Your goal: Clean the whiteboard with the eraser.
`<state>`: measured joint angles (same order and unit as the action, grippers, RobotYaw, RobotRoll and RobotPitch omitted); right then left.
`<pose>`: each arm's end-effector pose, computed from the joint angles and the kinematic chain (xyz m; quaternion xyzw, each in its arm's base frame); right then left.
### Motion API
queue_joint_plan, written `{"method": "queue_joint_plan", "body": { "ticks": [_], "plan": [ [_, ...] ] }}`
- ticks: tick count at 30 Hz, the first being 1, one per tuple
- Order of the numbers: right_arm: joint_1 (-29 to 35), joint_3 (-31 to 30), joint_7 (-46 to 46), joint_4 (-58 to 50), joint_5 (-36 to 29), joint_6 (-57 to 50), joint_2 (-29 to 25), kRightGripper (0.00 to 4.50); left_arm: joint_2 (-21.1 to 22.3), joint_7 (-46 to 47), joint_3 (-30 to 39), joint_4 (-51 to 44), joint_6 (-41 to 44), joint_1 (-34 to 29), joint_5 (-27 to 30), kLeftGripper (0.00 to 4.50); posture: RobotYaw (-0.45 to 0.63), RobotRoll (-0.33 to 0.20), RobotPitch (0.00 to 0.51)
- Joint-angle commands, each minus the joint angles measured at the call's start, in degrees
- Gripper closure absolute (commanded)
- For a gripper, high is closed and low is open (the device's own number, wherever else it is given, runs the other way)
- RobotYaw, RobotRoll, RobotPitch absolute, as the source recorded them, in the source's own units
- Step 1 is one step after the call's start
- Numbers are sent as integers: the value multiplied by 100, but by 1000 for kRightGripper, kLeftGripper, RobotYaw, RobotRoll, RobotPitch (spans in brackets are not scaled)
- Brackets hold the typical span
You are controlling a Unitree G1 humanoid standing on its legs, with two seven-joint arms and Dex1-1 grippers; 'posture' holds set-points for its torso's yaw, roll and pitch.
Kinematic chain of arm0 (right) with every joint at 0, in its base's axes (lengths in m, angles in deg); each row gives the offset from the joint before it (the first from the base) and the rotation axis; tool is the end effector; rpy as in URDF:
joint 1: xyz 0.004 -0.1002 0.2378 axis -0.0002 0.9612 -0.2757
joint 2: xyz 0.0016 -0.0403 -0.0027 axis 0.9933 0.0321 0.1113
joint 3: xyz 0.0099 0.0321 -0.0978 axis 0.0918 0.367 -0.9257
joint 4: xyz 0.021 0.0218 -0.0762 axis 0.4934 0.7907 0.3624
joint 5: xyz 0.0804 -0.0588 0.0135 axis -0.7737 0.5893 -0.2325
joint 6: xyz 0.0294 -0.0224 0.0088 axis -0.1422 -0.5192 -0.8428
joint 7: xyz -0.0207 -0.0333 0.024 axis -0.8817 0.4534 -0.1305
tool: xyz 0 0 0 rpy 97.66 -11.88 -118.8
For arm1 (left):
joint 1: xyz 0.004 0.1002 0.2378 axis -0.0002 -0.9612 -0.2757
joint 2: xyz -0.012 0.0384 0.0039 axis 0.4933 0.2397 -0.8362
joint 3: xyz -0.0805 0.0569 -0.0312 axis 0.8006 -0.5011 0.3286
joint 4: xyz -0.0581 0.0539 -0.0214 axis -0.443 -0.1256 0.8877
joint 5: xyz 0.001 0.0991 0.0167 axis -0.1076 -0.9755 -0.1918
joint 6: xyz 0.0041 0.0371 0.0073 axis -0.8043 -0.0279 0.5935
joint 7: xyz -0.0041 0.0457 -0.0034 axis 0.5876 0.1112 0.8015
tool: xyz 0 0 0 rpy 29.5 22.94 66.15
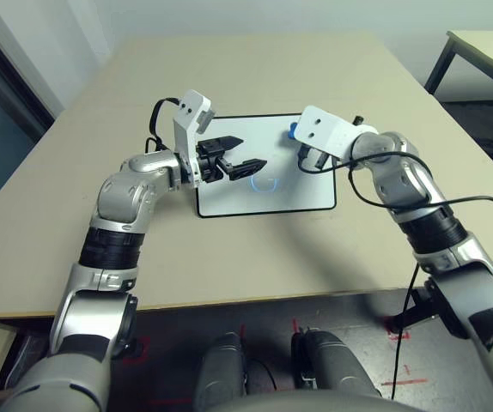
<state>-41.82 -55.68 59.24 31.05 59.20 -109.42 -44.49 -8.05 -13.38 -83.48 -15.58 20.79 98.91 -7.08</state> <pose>0.3182 -0.1271 0.1999 -0.4515 0.0729 0.3024 0.8363 0.2997 0.2094 0.1924 0.0716 0.0898 -0.4164 0.9019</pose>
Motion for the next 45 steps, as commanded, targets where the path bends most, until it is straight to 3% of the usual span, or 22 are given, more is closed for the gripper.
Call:
{"method": "queue_joint_plan", "body": {
  "ticks": [1,7,16,20,31,40,45],
  "plan": [
    [449,-417,480,-500,91,-245,-206,3954,75,-16,1,-108,79,-97,18,0,-19,0,70],
    [995,-724,925,-1305,221,-659,-488,3954,94,5,12,-102,93,-87,22,0,-22,0,72],
    [-300,-266,123,238,169,-117,-92,3954,30,21,-18,-49,56,-54,15,0,-26,0,68],
    [-546,-289,-5,596,179,107,-35,3954,6,36,-15,-67,51,-76,21,0,-22,0,63],
    [447,-903,926,-973,399,-447,-348,3954,25,56,38,-100,57,-117,39,0,-20,0,64],
    [-1188,-425,-20,1446,353,475,134,3955,-40,71,20,-70,30,-110,32,0,-23,0,60],
    [-1178,-511,-33,1760,412,707,171,3955,-45,75,27,-91,26,-136,34,0,-15,0,56]
  ]
}}
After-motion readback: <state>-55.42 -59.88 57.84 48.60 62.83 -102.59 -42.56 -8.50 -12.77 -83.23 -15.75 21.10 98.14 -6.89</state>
